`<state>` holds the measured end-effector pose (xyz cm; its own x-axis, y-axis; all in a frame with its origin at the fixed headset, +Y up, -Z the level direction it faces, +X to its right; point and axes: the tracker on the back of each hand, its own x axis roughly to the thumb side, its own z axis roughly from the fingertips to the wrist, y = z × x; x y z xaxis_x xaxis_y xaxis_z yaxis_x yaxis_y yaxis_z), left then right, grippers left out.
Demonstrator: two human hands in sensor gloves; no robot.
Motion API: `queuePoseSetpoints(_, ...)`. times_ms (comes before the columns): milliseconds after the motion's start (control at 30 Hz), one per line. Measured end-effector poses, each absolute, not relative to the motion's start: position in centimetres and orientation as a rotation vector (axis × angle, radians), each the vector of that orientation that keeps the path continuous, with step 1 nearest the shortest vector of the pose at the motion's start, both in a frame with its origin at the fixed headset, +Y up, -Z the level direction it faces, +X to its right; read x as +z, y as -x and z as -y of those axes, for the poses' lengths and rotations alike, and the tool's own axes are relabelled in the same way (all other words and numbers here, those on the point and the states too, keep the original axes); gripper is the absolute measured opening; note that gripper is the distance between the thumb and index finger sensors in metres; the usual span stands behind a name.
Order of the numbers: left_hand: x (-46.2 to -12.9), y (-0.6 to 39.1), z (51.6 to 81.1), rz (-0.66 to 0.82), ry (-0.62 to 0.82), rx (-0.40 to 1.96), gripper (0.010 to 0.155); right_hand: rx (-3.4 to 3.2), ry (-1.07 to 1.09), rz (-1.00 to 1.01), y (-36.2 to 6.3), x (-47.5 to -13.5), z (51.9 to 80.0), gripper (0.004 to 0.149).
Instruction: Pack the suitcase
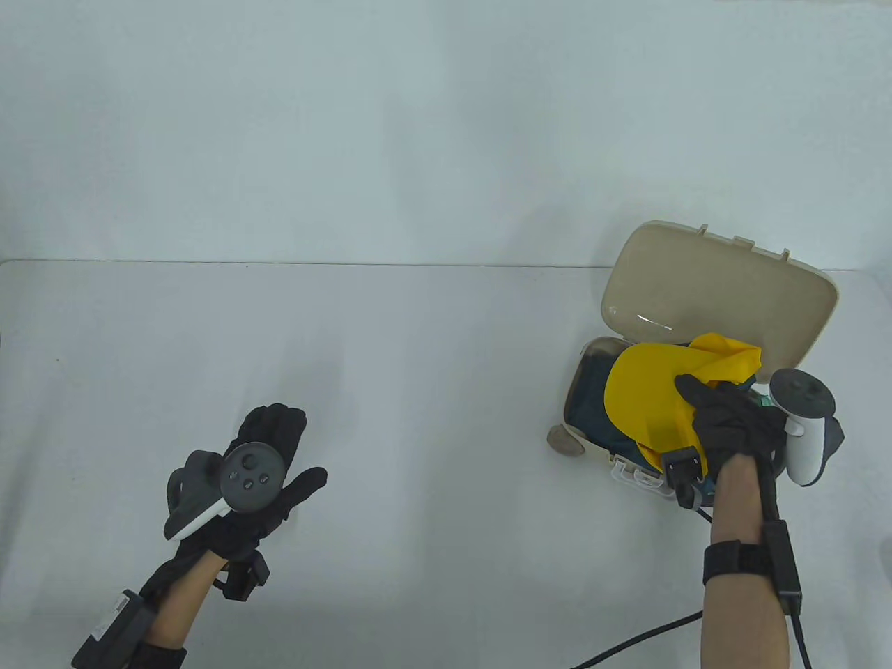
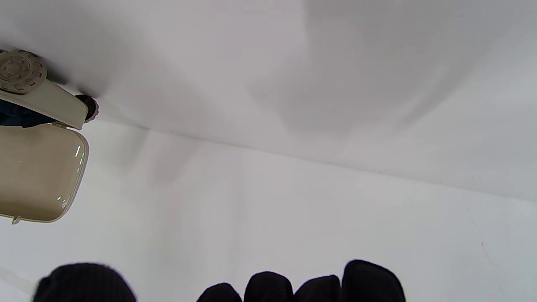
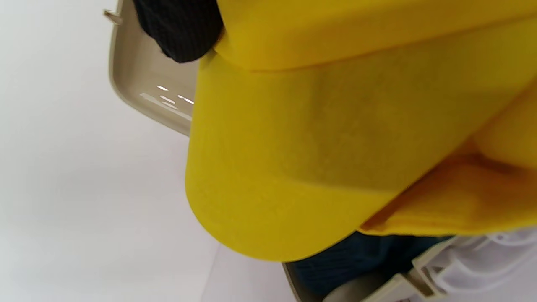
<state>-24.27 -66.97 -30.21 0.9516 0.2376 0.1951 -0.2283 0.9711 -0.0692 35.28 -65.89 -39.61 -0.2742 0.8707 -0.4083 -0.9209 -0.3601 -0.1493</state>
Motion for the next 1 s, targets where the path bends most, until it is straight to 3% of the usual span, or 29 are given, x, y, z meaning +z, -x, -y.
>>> queuePoseSetpoints(433, -30.2, 24.4, 67.2, 0.191, 0.073, 0.232, 0.083, 1.783, 0.54, -0.175, -36.9, -41.6, 70.3, 0.06)
queuePoseSetpoints(1000, -30.2, 24.2, 67.5, 0.204, 0.089, 0.222, 0.083, 2.286, 0.859, -0.179, -33.6, -43.7, 70.1, 0.065)
